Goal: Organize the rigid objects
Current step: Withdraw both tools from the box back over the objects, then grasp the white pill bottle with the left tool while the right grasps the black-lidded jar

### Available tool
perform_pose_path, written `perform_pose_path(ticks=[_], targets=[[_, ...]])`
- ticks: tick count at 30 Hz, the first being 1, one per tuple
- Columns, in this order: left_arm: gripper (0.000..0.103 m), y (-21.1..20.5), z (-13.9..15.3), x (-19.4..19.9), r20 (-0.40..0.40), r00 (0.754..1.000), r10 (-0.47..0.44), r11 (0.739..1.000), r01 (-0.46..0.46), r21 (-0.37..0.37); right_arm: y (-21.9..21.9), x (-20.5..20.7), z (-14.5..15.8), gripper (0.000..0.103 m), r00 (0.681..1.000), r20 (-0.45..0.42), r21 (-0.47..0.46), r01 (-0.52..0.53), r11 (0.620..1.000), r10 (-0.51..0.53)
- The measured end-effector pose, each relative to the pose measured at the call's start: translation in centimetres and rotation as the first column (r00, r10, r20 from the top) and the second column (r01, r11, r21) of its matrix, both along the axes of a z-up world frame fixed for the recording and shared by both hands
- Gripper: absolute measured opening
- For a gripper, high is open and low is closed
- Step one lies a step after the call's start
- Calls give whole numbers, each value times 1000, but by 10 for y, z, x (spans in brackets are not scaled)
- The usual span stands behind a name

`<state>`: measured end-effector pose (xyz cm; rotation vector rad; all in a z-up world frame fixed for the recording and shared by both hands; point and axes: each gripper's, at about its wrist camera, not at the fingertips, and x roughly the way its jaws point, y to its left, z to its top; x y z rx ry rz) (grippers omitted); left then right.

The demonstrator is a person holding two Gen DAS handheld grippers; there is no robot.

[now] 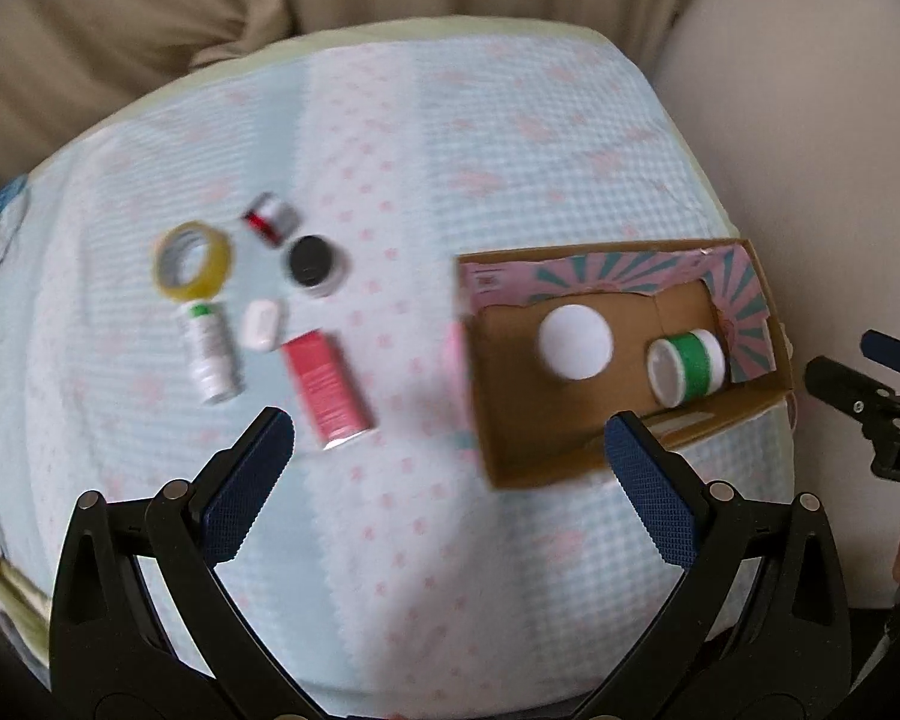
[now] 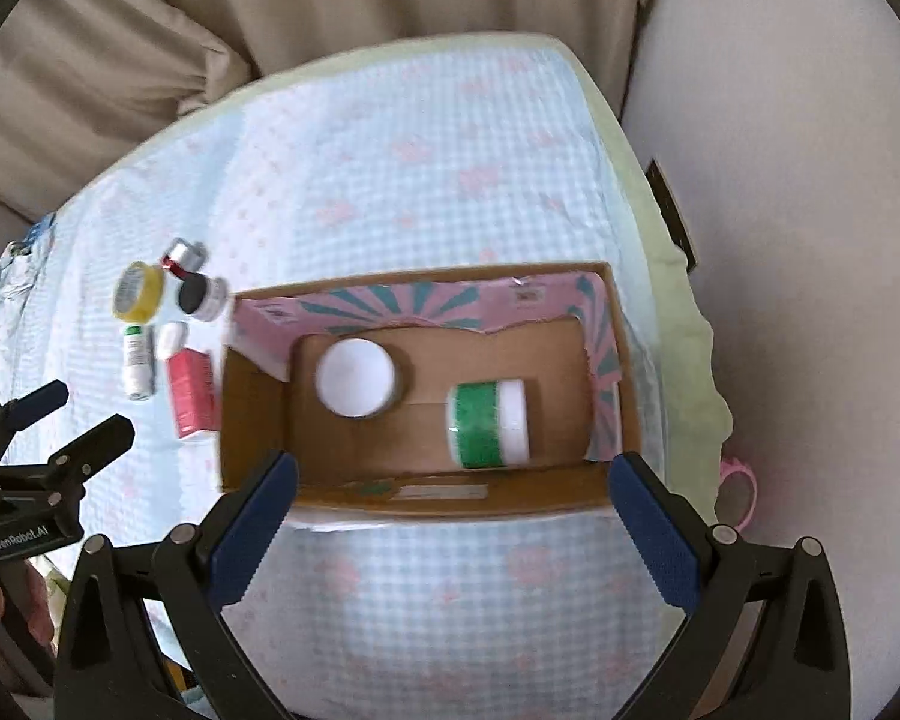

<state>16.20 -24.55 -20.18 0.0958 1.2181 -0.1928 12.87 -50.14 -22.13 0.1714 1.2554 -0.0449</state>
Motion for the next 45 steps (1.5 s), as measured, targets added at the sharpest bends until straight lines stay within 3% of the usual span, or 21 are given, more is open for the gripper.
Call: perform_pose_path(ticks=[4,11,20,31,35,45], targets=[[103,47,25,-15,44,996,77,997,-78,26,31,-10,23,103,998,53,-3,-19,1000,19],[103,144,58,-28,65,979,193,981,-190,-45,95,-18,54,103,990,109,1,-86,996,85],[103,230,58,-8,70,978,199,980,-197,-23,175,-1,77,103,988,140,40,-77,996,70],[103,283,-9,65,-65,980,187,978,-192,-81,258,58,41,103,995,88,58,-58,997,53],[103,289,-46,89,-135,967,216,967,-231,-106,274,85,23,103,997,57,61,-60,996,56],[103,271,-140,138,-272,921,278,949,-307,-73,285,168,-44,103,991,-46,34,-123,992,124]])
